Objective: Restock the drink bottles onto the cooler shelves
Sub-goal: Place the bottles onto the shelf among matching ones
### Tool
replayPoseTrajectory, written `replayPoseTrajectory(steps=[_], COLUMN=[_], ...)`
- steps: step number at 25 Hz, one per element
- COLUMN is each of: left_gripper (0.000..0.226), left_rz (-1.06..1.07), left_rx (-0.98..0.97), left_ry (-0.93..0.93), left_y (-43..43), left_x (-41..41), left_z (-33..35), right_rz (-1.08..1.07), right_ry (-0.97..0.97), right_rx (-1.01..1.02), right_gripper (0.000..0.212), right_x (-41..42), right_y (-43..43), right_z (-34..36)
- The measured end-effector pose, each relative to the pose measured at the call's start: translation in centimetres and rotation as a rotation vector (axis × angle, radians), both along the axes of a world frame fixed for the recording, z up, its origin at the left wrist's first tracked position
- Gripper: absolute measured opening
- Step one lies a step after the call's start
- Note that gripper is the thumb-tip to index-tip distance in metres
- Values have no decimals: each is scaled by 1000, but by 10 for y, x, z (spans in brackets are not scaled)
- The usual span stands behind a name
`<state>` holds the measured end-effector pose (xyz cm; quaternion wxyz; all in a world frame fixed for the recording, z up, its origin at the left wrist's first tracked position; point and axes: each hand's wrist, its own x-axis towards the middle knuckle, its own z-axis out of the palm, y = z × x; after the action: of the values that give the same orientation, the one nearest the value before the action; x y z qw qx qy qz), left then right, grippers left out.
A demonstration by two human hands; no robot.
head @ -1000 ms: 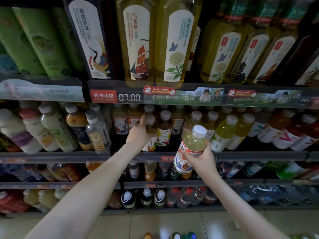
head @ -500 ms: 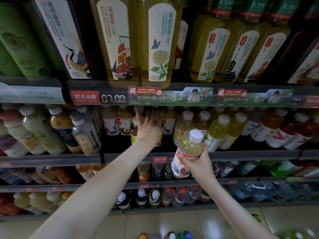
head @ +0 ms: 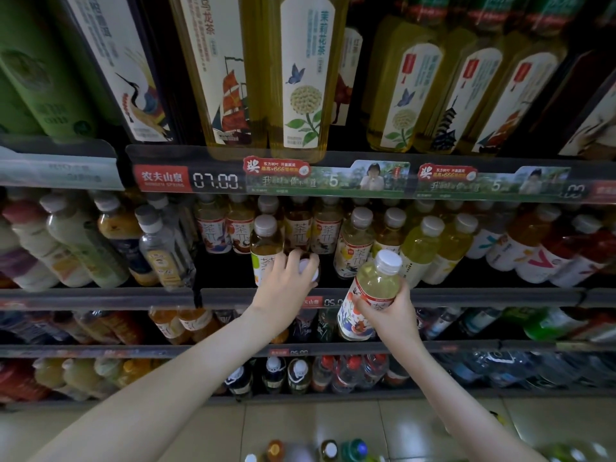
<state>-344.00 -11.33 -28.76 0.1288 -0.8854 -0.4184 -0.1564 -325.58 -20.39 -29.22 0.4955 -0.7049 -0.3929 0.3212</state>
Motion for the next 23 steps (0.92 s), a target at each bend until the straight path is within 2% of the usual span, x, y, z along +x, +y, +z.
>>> replayPoseTrajectory(steps=[5, 7, 10, 12, 14, 17, 21, 23], left_gripper=[60, 48, 45, 43, 41, 39, 38, 41], left_rz=[59, 59, 71, 80, 89, 129, 211, 249], left_rx=[-260, -348, -492, -489, -475, -445, -279, -282], left_ry=[12, -72, -266, -358, -367, -274, -100, -60], left_y=[-7, -5, -3, -5, -4, 11, 35, 42], left_x=[-15, -20, -21, -17, -12, -1, 14, 20], left_z=[-6, -8, 2, 12, 20, 33, 51, 56], right_rz=[0, 6, 3, -4, -10, -14, -22, -29], right_ry=[42, 41, 53, 63, 64, 73, 105, 110], right_rx=[0, -13, -19, -12, -4, 1, 11, 16], right_gripper=[73, 74, 73, 74, 73, 73, 70, 68], right_x=[-8, -12, -17, -19, -20, -19, -18, -16], right_y=[8, 11, 11, 9, 6, 4, 3, 1], right_z=[0, -1, -2, -2, -2, 0, 1, 1])
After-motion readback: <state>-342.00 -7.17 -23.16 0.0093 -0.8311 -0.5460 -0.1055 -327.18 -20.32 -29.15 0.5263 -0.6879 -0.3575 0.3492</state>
